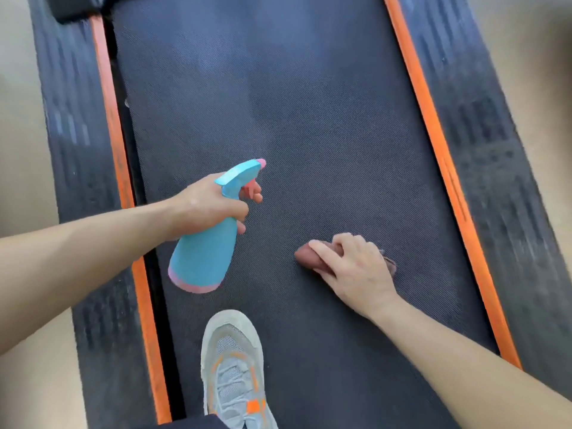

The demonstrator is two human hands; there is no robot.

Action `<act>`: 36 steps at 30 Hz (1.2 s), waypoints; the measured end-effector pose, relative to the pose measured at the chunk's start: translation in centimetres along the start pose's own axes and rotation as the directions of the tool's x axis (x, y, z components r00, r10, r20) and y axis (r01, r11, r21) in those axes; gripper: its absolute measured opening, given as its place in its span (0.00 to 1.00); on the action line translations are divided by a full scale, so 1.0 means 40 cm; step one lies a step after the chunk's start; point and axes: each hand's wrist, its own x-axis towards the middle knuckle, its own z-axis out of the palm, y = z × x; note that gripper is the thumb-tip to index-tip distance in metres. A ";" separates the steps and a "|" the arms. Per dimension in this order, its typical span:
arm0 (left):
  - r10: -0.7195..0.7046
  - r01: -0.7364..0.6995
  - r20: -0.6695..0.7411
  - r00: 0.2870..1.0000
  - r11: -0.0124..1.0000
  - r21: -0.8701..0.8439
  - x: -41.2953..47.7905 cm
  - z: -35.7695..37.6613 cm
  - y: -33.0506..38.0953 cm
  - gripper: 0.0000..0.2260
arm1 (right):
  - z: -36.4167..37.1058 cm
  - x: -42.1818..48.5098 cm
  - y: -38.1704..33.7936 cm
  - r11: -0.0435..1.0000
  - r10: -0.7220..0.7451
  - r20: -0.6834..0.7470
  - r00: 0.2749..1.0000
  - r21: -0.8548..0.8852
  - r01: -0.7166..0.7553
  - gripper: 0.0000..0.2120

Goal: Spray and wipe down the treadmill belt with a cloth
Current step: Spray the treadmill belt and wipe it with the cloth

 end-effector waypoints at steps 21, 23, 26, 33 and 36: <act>0.089 -0.103 0.085 0.992 0.978 0.179 0.131 0.054 0.102 0.16 | -0.053 0.150 0.194 0.916 0.377 -0.179 0.909 -0.069 -0.394 0.18; 0.093 -0.105 0.079 0.992 0.981 0.163 0.130 0.052 0.099 0.16 | -0.063 0.256 0.238 0.843 0.513 -0.194 0.836 -0.071 -0.533 0.19; 0.086 -0.095 0.067 0.994 0.985 0.143 0.123 0.049 0.098 0.15 | -0.061 0.255 0.228 0.804 0.561 -0.214 0.799 -0.088 -0.588 0.20; 0.085 -0.094 0.072 0.994 0.987 0.134 0.115 0.046 0.102 0.18 | -0.046 -0.104 0.126 0.884 0.453 -0.135 0.881 -0.063 -0.464 0.24; 0.084 -0.097 0.089 0.992 0.984 0.151 0.120 0.051 0.093 0.18 | -0.044 0.002 0.194 0.879 0.451 -0.180 0.874 -0.079 -0.470 0.23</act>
